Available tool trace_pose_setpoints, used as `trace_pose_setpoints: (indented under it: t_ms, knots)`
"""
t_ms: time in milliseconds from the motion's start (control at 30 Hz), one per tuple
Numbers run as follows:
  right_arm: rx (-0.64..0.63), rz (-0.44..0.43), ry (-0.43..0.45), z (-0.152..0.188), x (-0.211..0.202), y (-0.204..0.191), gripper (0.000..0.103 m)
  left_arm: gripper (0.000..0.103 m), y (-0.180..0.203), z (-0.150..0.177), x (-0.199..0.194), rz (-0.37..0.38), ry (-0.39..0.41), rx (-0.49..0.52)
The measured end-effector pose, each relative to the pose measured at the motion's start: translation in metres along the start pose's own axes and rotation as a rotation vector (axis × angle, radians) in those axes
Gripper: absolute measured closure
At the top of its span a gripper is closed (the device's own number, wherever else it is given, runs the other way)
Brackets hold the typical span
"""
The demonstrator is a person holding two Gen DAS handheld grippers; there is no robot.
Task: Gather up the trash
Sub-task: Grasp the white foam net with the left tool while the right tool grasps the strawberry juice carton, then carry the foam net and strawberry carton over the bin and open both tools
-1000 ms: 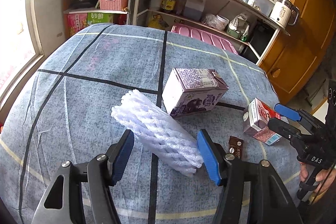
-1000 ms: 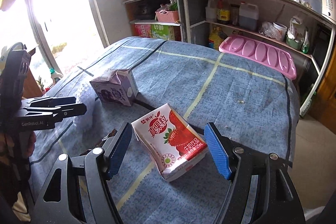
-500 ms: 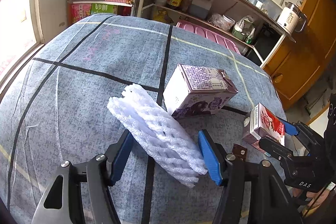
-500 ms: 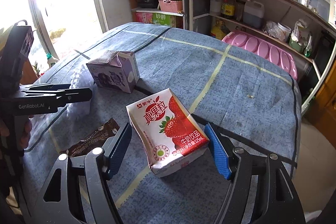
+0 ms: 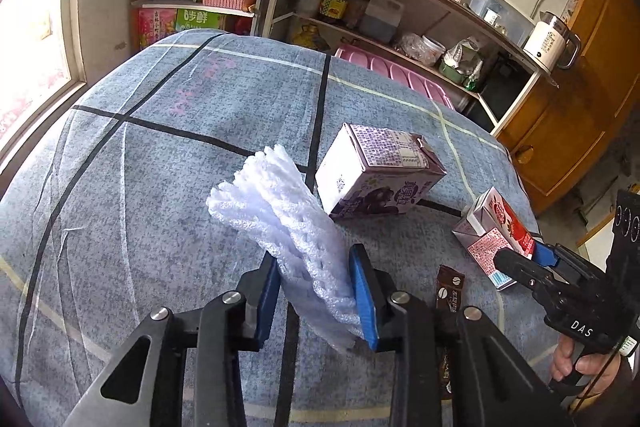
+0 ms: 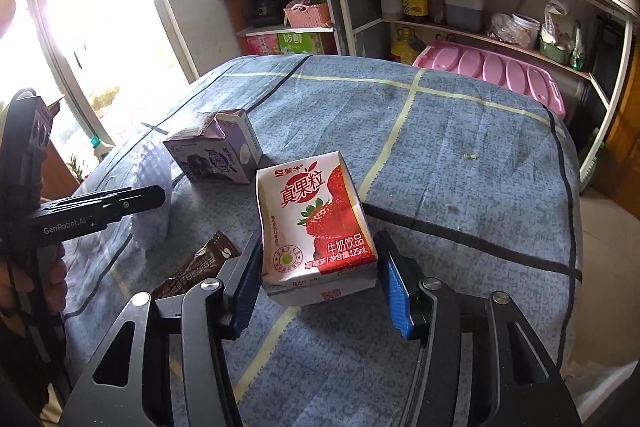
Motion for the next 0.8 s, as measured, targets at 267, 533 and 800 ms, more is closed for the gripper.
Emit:
trace_pose_setpoints:
  t_ms: [267,533,800]
  knots:
    - [0.052,-0.031,0.046,0.008,-0.02,-0.002,0.048,0.073,0.002,0.014,-0.02,-0.006,0.024,0.014]
    - [0.086,-0.038,0.079,0.026,-0.043,-0.009,0.049,0.076,0.015,0.033,-0.041,0.002,0.043,0.06]
    - [0.112,-0.04,0.117,0.046,-0.069,-0.018,0.048,0.076,0.047,0.058,-0.063,0.021,0.058,0.131]
Point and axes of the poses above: each gripper's, at about its wrist camera, not at the fingertips, and x roughly the way its jaws point, y to its right, z to its underside, the point moved 4 cm from there along x, roughly the way its jaws point, and after that the axes turned 11 degrees about -y, right-handed, at the moved point
